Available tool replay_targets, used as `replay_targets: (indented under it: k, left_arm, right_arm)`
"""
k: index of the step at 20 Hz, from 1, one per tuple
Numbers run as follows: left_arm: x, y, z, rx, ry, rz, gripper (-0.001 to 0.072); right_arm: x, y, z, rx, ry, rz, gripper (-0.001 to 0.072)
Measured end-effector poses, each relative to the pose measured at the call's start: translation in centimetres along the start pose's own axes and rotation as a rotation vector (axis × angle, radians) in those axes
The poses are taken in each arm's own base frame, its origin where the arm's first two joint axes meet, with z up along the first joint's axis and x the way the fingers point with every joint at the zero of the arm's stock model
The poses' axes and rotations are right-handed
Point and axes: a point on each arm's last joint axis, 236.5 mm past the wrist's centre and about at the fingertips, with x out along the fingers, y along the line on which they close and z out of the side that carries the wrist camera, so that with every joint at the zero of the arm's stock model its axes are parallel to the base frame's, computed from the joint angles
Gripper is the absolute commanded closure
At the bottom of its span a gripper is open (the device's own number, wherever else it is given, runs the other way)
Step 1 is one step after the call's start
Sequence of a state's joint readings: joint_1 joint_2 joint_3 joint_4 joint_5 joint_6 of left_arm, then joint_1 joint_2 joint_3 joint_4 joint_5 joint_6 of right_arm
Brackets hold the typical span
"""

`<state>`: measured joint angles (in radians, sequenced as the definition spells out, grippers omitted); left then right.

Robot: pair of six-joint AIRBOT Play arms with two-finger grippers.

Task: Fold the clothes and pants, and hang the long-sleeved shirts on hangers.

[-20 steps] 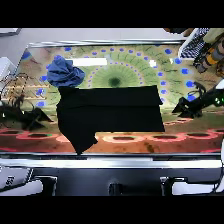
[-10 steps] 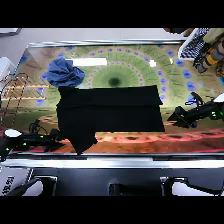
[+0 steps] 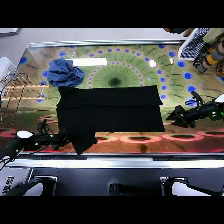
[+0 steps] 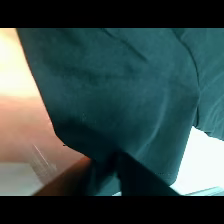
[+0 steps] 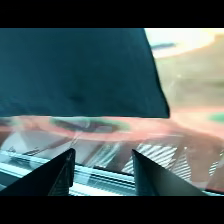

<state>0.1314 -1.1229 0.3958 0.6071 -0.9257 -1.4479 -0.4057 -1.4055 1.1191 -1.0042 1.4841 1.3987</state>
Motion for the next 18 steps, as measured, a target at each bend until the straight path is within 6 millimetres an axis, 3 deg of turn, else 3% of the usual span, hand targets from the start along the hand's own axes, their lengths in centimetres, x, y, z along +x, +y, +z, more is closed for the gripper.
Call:
replay_targets:
  k: [3,6,7,9,18]
  left_arm:
    - [0.3,-0.1,-0.3,0.007,0.011,0.000,0.0689]
    - [0.3,-0.2,-0.6,0.009,0.020,-0.003,0.0689]
    - [0.4,-0.2,-0.6,0.010,0.022,-0.003,0.0689]
    - [0.4,-0.2,-0.6,0.010,0.024,-0.004,0.0689]
    - [0.4,-0.3,-1.0,0.012,0.037,-0.006,0.0689]
  right_arm:
    - [-0.2,0.6,0.3,0.004,-0.014,0.029,0.0296]
    - [-1.8,0.0,3.1,0.069,-0.136,0.059,0.0290]
    - [-2.4,-0.5,4.0,0.099,-0.173,0.078,0.0274]
    - [-2.8,-1.9,4.6,0.151,-0.191,0.093,0.0174]
    - [2.7,-6.2,2.5,0.224,-0.072,0.130,0.0173]
